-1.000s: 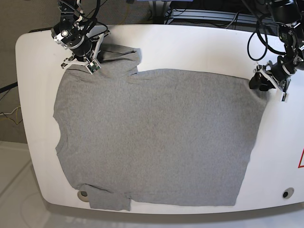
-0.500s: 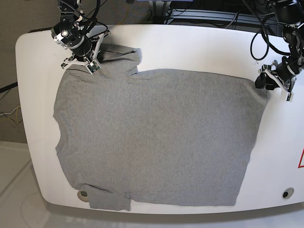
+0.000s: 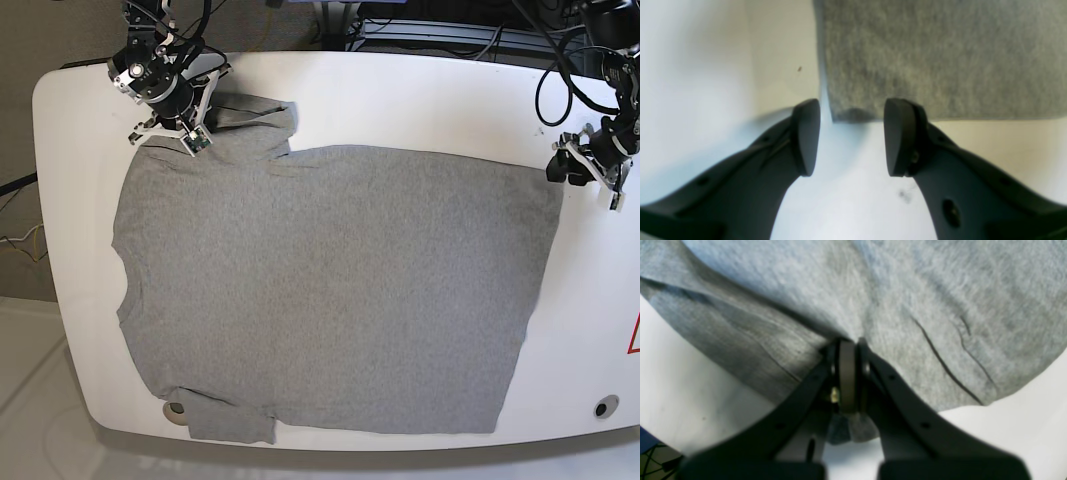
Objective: Fold the T-shirt properly
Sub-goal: 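Hold both shoulder corners steady with both grippers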
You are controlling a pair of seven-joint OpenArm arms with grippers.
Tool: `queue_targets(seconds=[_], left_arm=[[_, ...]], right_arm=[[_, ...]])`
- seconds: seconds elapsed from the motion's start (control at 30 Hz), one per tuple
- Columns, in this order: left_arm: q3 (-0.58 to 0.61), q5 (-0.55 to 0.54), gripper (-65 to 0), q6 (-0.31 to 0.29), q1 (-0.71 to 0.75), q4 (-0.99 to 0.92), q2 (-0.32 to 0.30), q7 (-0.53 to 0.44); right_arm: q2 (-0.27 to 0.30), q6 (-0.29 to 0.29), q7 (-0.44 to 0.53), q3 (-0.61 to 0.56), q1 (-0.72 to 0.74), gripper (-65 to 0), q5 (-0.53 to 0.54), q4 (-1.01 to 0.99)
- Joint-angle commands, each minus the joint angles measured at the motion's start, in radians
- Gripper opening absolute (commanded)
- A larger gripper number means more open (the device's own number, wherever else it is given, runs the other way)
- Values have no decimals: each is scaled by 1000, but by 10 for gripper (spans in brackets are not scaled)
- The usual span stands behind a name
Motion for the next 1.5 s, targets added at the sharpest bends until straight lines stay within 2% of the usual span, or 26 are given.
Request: queue_targets(seconds=[0.0, 0.23, 0.77, 1.1, 1.17, 1.37, 1.47], left_arm=[[-4, -20, -370, -1, -4, 13, -34, -5], [13, -27, -365, -1, -5, 17, -53, -11], [31, -24, -337, -1, -20, 2, -41, -75], [54, -22, -374, -1, -34, -23, -38, -61], [49, -17, -437, -1, -40, -14, -33, -66], [52, -15, -558, -1, -40, -13, -29, -53], [53, -15, -594, -1, -37, -11, -26, -57]], right_arm=[[8, -1, -7, 2, -2, -650, 2, 3], [7, -1, -4, 4, 2, -650, 2, 4], [5, -1, -8, 5, 2, -650, 4, 3], [5, -1, -5, 7, 2, -650, 0, 10], [6, -1, -4, 5, 1, -650, 1, 12], [7, -1, -2, 5, 2, -650, 1, 11], [8, -1, 2, 7, 5, -650, 5, 11]])
